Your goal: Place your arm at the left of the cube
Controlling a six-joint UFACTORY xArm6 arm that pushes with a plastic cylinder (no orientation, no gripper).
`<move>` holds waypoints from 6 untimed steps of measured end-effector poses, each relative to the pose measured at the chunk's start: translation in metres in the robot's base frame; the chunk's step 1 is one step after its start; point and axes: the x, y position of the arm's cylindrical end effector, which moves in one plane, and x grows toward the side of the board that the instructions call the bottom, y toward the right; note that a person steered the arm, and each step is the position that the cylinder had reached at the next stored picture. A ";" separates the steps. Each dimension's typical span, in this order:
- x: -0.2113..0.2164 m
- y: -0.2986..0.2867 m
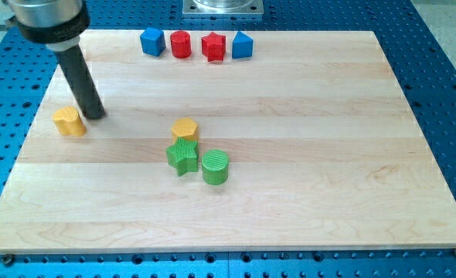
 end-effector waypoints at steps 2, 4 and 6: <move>-0.123 -0.003; -0.146 -0.014; -0.179 0.038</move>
